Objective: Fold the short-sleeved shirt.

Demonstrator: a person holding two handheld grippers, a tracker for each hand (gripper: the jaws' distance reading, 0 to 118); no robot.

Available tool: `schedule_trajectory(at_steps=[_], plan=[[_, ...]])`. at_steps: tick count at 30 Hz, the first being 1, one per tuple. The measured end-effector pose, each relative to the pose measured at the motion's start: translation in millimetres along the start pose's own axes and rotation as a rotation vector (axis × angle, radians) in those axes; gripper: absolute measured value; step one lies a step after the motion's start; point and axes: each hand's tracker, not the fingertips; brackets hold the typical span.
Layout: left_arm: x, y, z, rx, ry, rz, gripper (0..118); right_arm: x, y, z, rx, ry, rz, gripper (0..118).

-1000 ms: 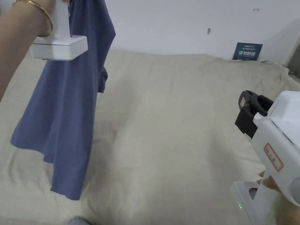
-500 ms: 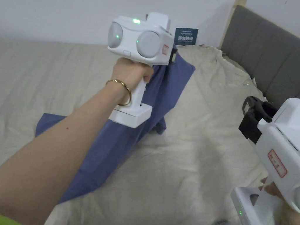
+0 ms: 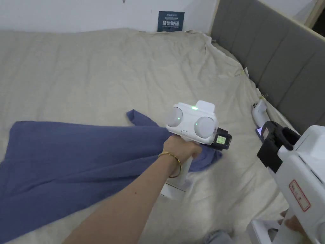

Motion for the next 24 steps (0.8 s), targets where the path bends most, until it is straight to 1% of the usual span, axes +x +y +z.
schedule_trajectory(at_steps=[2, 4, 8, 13, 16, 19, 20, 23, 24], plan=[[-7.1, 4.7, 11.0, 0.018, -0.050, -0.004, 111, -3.1, -1.2, -3.8, -0.007, 0.007, 0.000, 0], [-25.1, 12.5, 29.1, 0.045, -0.050, 0.018, 111, -8.5, -0.6, -7.0, -0.009, 0.020, 0.000, 0], [-71.9, 27.0, 83.4, 0.198, 0.049, 0.099, 111, -25.9, 4.6, -14.0, -0.002, 0.066, 0.019, 0], [-119.7, 17.3, 172.5, 0.404, 0.257, 0.118, 111, -55.2, 14.9, -24.0, 0.022, 0.140, 0.045, 0], [-141.4, -5.0, 219.7, 0.498, 0.406, 0.097, 111, -73.1, 19.7, -28.5, 0.039, 0.176, 0.058, 0], [-153.5, -33.6, 255.0, 0.581, 0.535, 0.103, 108, -89.0, 23.5, -30.9, 0.053, 0.201, 0.049, 0], [-156.9, -45.3, 265.7, 0.603, 0.561, 0.120, 106, -93.5, 24.4, -30.9, 0.057, 0.212, 0.044, 0], [-161.7, -76.2, 285.4, 0.632, 0.596, 0.167, 92, -106.8, 25.5, -27.5, 0.067, 0.240, 0.052, 0], [-161.0, -86.0, 289.1, 0.640, 0.607, 0.166, 83, -110.1, 25.5, -26.2, 0.070, 0.250, 0.053, 0]])
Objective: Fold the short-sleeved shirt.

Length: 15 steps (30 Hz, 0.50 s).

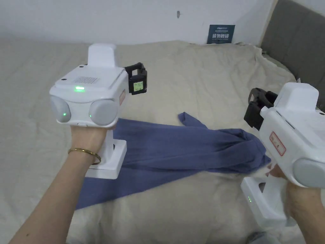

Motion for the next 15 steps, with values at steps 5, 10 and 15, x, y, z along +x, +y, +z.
schedule_trajectory(at_steps=[5, 10, 15], plan=[[-12.4, -32.9, 33.6, 0.001, 0.062, -0.051, 32, -14.8, -3.5, 1.9, 0.001, 0.033, 0.012, 0], [-25.9, -61.0, 56.7, -0.007, 0.082, 0.032, 0, -18.9, -12.7, 4.6, -0.014, 0.046, 0.016, 0], [-28.5, -76.6, 68.2, -0.013, 0.089, 0.044, 0, -20.5, -24.0, 8.3, -0.028, 0.042, 0.019, 0]])
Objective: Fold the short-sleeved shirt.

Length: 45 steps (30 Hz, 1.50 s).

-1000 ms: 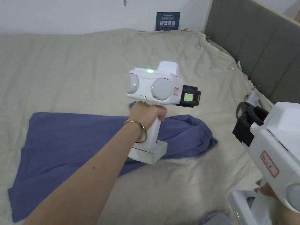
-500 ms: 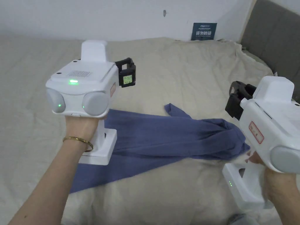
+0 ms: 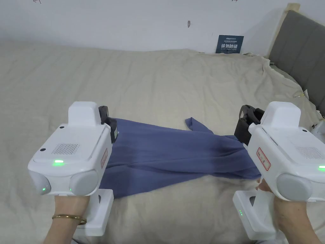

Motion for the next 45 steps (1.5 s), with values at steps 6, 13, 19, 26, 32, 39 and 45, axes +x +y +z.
schedule_trajectory(at_steps=[6, 13, 19, 26, 32, 39, 45], plan=[[4.3, -8.4, 3.7, -0.009, 0.007, -0.012, 0, -0.4, -10.6, 6.2, -0.012, -0.004, 0.010, 0], [7.6, -15.9, 3.1, -0.031, -0.001, 0.006, 0, 1.7, -13.9, 9.4, -0.022, -0.010, 0.004, 0], [9.2, -16.4, 3.8, -0.028, -0.002, 0.003, 0, 4.5, -10.3, 7.9, -0.022, -0.023, 0.011, 0], [5.8, -14.1, 2.6, -0.016, 0.009, -0.002, 0, 29.8, 6.0, -17.3, -0.115, -0.060, -0.005, 92], [0.2, -11.2, -2.0, -0.019, 0.026, 0.009, 0, 57.1, 36.5, -68.3, -0.292, -0.099, 0.025, 114], [-3.1, -10.0, -13.0, -0.027, 0.034, 0.012, 0, 91.3, 47.9, -172.3, -0.633, -0.137, 0.055, 115], [-7.7, -9.4, -33.7, -0.044, 0.051, 0.026, 0, 110.6, 4.3, -243.8, -0.912, -0.170, -0.014, 112]])
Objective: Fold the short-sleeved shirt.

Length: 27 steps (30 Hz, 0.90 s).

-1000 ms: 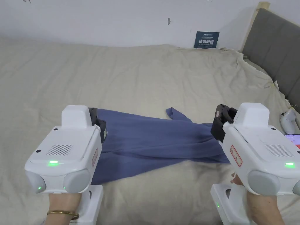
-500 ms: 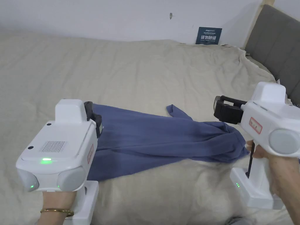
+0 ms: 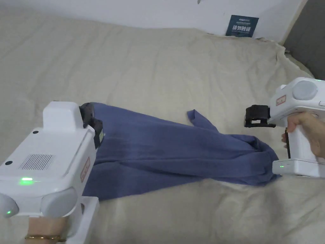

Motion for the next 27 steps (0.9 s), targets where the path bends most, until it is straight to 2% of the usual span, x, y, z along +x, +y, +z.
schedule_trajectory(at_steps=[3, 8, 10, 11, 14, 15, 17, 19, 21, 23, 27], plan=[[-1.5, 1.2, -12.3, -0.009, 0.003, 0.006, 0, 4.9, 5.8, -34.8, -0.059, -0.066, -0.011, 97], [-0.2, 1.2, -28.3, -0.025, -0.003, -0.002, 0, 21.7, -0.2, -63.0, -0.161, -0.034, -0.055, 83], [2.0, -0.7, -34.4, -0.033, -0.008, 0.008, 0, 25.0, -4.8, -68.8, -0.169, -0.034, -0.054, 72], [3.2, -2.0, -37.4, -0.039, -0.011, 0.012, 0, 25.4, -7.4, -70.9, -0.170, -0.037, -0.054, 63], [6.5, -6.8, -43.2, -0.060, -0.018, 0.021, 0, 26.2, -11.8, -78.3, -0.154, -0.033, -0.080, 13], [7.0, -8.0, -44.1, -0.067, -0.019, 0.023, 0, 24.3, -12.5, -80.7, -0.150, -0.030, -0.087, 4], [7.1, -10.3, -46.3, -0.086, -0.018, 0.020, 0, 20.9, -14.3, -81.6, -0.134, -0.029, -0.088, 4], [5.4, -10.7, -51.4, -0.131, -0.019, 0.025, 0, 16.9, -14.4, -79.2, -0.122, -0.036, -0.053, 4], [0.3, -8.9, -58.2, -0.173, -0.032, 0.074, 2, 15.2, -15.0, -71.7, -0.086, -0.043, -0.048, 3], [-7.9, -3.9, -69.9, -0.222, -0.037, 0.141, 17, 16.5, -13.5, -61.7, -0.053, -0.032, -0.064, 3], [-27.2, 16.4, -104.9, -0.302, -0.043, 0.191, 92, 17.4, -11.2, -42.7, -0.005, -0.010, -0.068, 3]])
